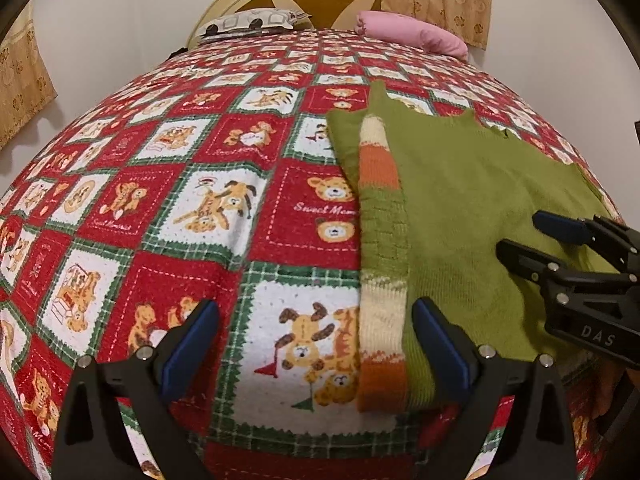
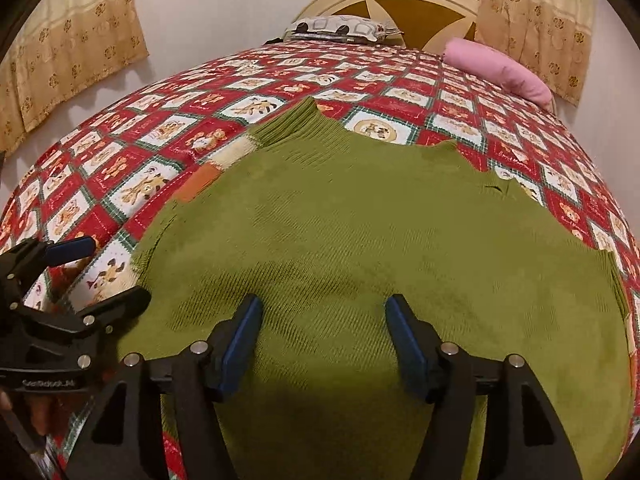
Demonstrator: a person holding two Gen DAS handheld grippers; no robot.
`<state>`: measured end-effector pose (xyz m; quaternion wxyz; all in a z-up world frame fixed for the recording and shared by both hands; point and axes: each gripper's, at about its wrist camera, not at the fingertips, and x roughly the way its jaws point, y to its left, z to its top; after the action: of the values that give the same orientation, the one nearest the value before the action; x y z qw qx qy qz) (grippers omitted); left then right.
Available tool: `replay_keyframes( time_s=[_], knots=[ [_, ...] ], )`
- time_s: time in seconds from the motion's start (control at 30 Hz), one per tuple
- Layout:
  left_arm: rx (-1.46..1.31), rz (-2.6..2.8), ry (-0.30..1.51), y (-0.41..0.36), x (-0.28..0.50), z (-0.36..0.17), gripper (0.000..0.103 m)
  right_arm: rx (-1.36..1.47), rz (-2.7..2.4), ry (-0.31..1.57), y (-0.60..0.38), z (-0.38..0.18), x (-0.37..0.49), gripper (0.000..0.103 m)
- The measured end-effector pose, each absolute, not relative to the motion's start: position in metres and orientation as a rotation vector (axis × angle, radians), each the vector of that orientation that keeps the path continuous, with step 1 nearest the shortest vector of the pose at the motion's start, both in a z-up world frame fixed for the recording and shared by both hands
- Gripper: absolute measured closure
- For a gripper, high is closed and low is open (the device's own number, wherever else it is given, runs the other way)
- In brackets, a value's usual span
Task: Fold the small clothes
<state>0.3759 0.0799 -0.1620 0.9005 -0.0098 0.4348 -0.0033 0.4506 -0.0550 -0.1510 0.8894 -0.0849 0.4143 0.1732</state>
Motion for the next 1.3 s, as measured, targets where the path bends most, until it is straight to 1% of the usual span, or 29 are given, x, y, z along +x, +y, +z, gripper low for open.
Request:
replay_keyframes(
  time_s=[0.23, 0.37, 0.53, 0.6, 0.67, 0.73, 0.8, 0.87, 0.9, 0.93, 1.03, 1.13, 1.2, 1.3],
  knots=[
    [-0.050, -0.008, 0.886, 0.085, 0.373, -0.160, 0.002, -0.085, 0.403, 0.841, -0.071, -0.141, 0.444, 0.036],
    [-0.048, 0.010, 0.846, 0.088, 0.368, -0.150, 0.002, 0.021, 0.354, 0.787, -0.111, -0.121, 0.436, 0.036],
    [0.020, 0.035, 0.846, 0.077, 0.388, -0.143, 0.002, 0.068, 0.161, 0.878, -0.174, -0.131, 0.462, 0.036],
    [0.004, 0.043, 0.866, 0.078, 0.395, -0.150, 0.000, 0.118, 0.087, 0.944, -0.203, -0.146, 0.482, 0.036],
    [-0.027, 0.039, 0.882, 0.081, 0.396, -0.157, 0.000, 0.090, 0.078, 0.974, -0.210, -0.150, 0.497, 0.036],
    [-0.056, 0.032, 0.855, 0.087, 0.391, -0.152, 0.000, 0.068, 0.060, 1.028, -0.205, -0.149, 0.514, 0.036],
    [-0.090, 0.047, 0.833, 0.093, 0.388, -0.146, 0.000, 0.083, 0.044, 1.054, -0.204, -0.151, 0.529, 0.032],
    [-0.142, 0.072, 0.810, 0.102, 0.388, -0.139, 0.000, 0.064, 0.017, 1.044, -0.202, -0.155, 0.545, 0.026],
    [-0.154, 0.081, 0.811, 0.106, 0.390, -0.137, 0.000, 0.052, 0.007, 1.042, -0.201, -0.156, 0.548, 0.025],
    [-0.147, 0.084, 0.821, 0.108, 0.394, -0.135, 0.000, 0.030, -0.003, 1.038, -0.197, -0.155, 0.551, 0.025],
    [-0.108, 0.097, 0.821, 0.109, 0.400, -0.134, 0.000, 0.036, -0.018, 1.013, -0.193, -0.142, 0.545, 0.035],
    [-0.076, 0.095, 0.826, 0.112, 0.405, -0.132, 0.000, 0.045, 0.042, 0.928, -0.170, -0.119, 0.522, 0.035],
    [-0.076, 0.096, 0.833, 0.115, 0.409, -0.132, 0.000, 0.053, 0.165, 0.941, -0.141, -0.118, 0.513, 0.035],
    [-0.094, 0.087, 0.845, 0.118, 0.412, -0.131, 0.000, 0.025, 0.290, 1.017, -0.098, -0.136, 0.514, 0.035]
  ],
)
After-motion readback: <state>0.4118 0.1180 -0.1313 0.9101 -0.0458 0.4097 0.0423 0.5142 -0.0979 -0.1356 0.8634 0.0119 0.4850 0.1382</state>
